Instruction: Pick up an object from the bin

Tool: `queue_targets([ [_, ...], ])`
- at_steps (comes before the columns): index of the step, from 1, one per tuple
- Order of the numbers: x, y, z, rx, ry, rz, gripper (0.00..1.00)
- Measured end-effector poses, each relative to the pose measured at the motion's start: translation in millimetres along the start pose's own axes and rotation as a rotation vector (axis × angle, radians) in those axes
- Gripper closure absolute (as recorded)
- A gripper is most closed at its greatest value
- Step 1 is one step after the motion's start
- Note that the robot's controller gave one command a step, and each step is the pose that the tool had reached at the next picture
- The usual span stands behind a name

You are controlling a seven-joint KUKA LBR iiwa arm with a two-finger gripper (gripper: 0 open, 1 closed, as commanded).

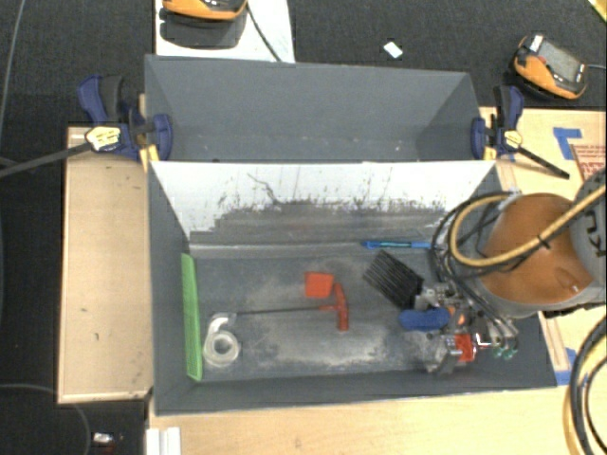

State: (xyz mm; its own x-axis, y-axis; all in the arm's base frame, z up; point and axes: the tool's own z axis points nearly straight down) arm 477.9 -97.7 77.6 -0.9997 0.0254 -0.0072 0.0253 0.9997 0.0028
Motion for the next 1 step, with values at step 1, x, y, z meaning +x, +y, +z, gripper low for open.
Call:
queue_targets([
  [1, -1.0, 10.2, 7.3, 0.002, 0.003, -0.004, 1.00],
])
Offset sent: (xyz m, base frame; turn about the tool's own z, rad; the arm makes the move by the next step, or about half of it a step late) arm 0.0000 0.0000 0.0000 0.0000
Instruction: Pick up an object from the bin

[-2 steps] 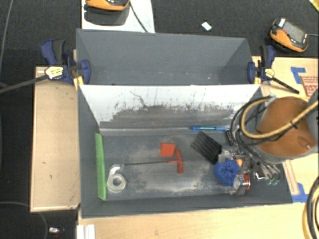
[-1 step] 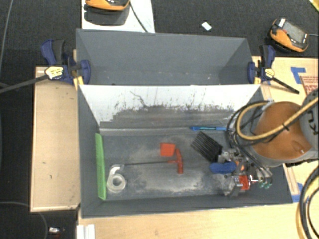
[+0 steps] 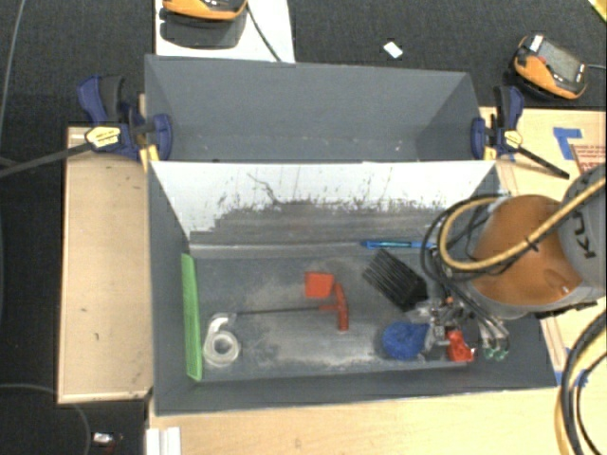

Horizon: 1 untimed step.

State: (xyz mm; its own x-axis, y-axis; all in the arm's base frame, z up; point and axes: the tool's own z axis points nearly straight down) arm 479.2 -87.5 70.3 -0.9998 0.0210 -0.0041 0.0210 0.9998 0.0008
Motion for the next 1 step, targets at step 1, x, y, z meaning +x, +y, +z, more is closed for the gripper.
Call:
queue_targets([
  [1, 0.0, 0.0, 0.0, 0.000, 0.000, 0.001, 1.00],
])
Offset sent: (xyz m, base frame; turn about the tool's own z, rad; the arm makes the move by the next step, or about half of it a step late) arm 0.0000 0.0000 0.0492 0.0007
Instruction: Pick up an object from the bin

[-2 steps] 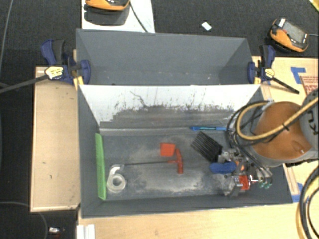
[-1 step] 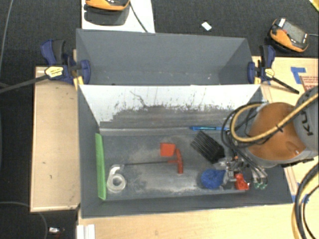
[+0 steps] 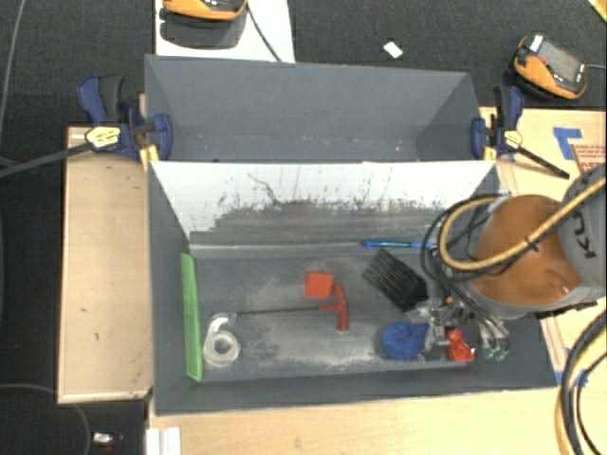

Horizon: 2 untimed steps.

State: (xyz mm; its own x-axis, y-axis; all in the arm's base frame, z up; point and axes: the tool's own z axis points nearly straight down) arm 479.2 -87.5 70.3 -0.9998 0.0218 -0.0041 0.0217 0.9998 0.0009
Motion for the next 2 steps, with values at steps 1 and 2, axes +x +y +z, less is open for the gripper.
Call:
queue_targets([
  [1, 1.7, 0, -18, -0.001, 0.005, 0.001, 1.00],
  [2, 0.7, 0, -48, 0.000, 0.002, 0.003, 1.00],
])
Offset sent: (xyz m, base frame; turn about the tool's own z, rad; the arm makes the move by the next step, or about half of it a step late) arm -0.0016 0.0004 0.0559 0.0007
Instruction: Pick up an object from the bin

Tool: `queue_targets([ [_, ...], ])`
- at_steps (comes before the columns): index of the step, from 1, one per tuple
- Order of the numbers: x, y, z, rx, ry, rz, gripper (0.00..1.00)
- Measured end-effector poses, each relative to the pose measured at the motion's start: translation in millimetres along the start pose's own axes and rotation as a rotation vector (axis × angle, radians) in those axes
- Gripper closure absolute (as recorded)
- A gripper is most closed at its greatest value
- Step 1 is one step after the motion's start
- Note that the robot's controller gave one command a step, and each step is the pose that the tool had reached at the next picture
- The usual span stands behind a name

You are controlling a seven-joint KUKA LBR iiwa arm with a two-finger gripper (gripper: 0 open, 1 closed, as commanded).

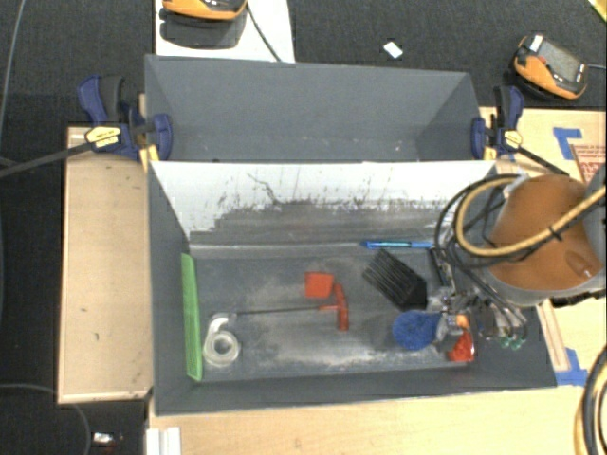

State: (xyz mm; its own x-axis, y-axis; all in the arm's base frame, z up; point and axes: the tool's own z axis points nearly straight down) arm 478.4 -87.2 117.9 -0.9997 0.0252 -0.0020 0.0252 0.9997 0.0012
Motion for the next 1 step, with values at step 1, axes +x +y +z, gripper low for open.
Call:
queue_targets([
  [1, -0.4, 0.2, -27.9, 0.000, -0.001, 0.002, 1.00],
])
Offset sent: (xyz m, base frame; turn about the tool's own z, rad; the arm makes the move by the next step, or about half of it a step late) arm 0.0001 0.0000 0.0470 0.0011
